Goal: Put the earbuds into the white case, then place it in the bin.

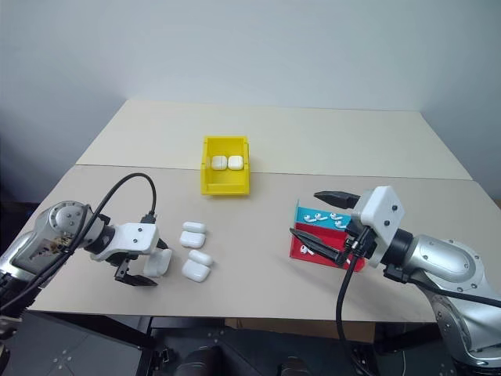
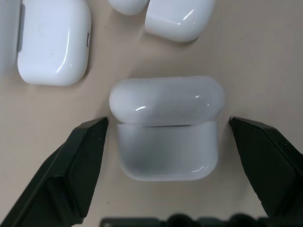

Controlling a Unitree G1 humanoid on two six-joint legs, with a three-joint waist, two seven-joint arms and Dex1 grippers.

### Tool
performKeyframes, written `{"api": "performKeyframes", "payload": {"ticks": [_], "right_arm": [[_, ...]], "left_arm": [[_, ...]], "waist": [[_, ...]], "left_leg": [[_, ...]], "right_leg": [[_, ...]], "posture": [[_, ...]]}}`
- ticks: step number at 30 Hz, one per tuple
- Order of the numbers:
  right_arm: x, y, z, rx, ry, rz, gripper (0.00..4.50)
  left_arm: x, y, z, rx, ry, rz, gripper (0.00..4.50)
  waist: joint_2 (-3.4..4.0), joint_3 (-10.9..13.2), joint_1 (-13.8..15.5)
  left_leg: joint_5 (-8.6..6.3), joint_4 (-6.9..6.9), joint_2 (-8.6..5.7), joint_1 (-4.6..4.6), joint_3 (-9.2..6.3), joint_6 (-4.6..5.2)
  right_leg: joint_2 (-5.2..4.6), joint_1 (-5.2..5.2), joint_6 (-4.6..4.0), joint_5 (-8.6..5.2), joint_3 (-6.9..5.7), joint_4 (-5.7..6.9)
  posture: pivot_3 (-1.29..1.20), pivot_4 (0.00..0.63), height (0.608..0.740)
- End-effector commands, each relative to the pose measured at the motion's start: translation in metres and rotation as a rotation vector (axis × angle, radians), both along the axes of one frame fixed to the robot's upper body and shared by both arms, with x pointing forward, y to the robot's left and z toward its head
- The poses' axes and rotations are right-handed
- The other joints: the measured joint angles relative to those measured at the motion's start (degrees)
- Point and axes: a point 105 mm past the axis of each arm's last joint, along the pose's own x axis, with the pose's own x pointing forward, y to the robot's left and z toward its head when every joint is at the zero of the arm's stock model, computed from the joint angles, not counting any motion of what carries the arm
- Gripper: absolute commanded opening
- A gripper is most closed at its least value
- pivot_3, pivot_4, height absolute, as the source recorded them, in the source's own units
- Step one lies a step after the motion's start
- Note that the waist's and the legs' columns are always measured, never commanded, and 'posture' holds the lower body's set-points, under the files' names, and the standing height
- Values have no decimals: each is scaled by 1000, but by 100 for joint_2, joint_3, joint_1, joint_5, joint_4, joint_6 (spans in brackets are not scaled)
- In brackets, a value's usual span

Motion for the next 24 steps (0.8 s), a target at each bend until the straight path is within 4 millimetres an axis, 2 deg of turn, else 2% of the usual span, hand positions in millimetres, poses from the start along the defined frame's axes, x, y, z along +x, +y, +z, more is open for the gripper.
{"api": "performKeyframes", "payload": {"ticks": [1,9,12,14,16,21,24], "right_arm": [[-2,1,9,-5,-54,9,4500],[-2,1,9,-4,-59,5,4500],[-3,1,10,-4,-61,3,4500],[-3,1,10,-5,-61,2,4500],[-3,0,10,-5,-61,0,4500],[-3,-1,10,-4,-61,-7,4500],[-2,-3,10,2,-58,-17,4500]], "left_arm": [[0,5,8,32,-22,-1,4488],[2,8,7,47,-14,4,4488],[5,7,5,51,-28,8,3951],[5,7,4,49,-32,8,3256],[6,5,6,26,-48,18,2785],[-4,1,22,-104,-48,25,2782],[-15,-1,43,-258,-61,17,2782]], "waist": [[0,0,-4],[0,0,-2],[0,0,-2],[0,0,0],[1,-1,0],[1,0,-1],[1,0,-6]], "left_leg": [[0,0,0,0,0,0],[0,0,0,0,0,0],[0,1,0,0,0,0],[0,2,0,0,0,0],[0,3,0,1,0,0],[1,4,0,1,-1,1],[1,2,3,0,-1,1]], "right_leg": [[0,0,0,0,0,0],[0,0,0,0,0,0],[0,0,0,0,0,1],[0,1,0,0,0,2],[0,1,0,0,0,3],[-1,2,1,1,0,3],[0,0,1,1,-1,3]], "posture": [[0,150,740],[0,150,740],[0,150,740],[0,150,740],[0,150,740],[0,150,740],[0,150,740]]}}
